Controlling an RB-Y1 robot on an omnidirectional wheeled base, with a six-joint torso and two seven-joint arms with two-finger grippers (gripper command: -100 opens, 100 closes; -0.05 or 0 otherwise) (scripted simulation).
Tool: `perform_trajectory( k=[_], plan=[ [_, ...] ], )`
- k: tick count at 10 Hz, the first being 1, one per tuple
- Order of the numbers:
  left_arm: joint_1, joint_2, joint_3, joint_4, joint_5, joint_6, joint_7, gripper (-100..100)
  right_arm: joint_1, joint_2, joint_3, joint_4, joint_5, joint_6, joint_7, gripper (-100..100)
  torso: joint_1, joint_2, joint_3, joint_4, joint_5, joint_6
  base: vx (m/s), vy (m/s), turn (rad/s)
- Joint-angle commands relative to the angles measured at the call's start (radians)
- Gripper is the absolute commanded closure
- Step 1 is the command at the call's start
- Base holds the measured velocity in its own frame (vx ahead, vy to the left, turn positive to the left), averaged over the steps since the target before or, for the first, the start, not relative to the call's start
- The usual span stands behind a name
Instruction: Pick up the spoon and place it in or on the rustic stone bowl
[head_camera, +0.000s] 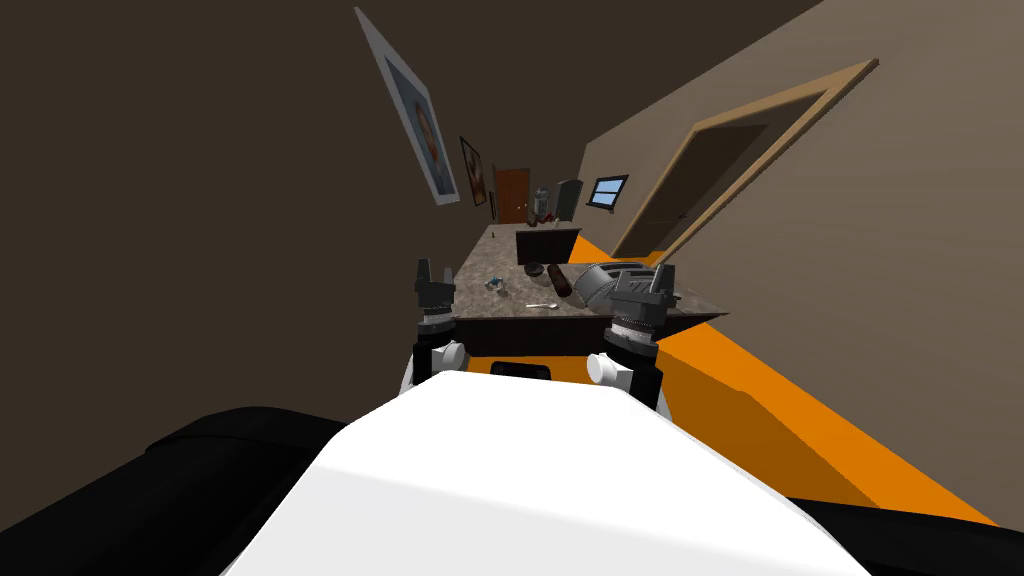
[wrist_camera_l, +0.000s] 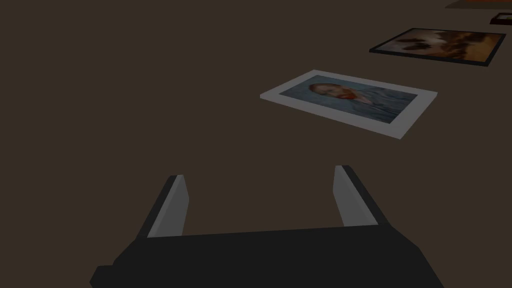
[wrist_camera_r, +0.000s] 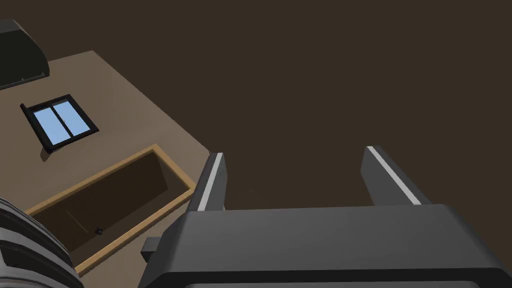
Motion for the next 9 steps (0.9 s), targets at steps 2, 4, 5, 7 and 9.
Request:
perform_trajectory(
  k=[2,4,5,7,9],
  plan=[
    [0.000,0.000,0.000,0.000,0.000,0.000,0.000,0,-0.003,-0.073,0.021,0.010,0.008,-0.007,0.012,-100,0.000,0.001,0.001,0.000,0.000,0.000,-0.054,0.002,0.016],
    [0.000,0.000,0.000,0.000,0.000,0.000,0.000,0,-0.010,-0.135,0.050,0.027,0.021,-0.017,0.029,-100,0.000,0.006,0.003,0.001,0.000,0.000,-0.105,0.010,0.029],
    [0.000,0.000,0.000,0.000,0.000,0.000,0.000,0,-0.010,-0.145,0.050,0.027,0.021,-0.017,0.029,-100,0.000,0.008,0.004,0.002,0.000,0.000,-0.092,0.001,0.012],
    [0.000,0.000,0.000,0.000,0.000,0.000,0.000,0,-0.020,-0.214,0.087,0.053,0.038,-0.030,0.050,-100,0.000,0.006,0.003,0.001,0.000,0.000,-0.091,0.008,0.050],
    [0.000,0.000,0.000,0.000,0.000,0.000,0.000,0,-0.028,-0.261,0.107,0.069,0.049,-0.037,0.062,-100,0.001,0.010,0.006,0.002,0.000,0.000,-0.140,0.018,0.044]
  ],
)
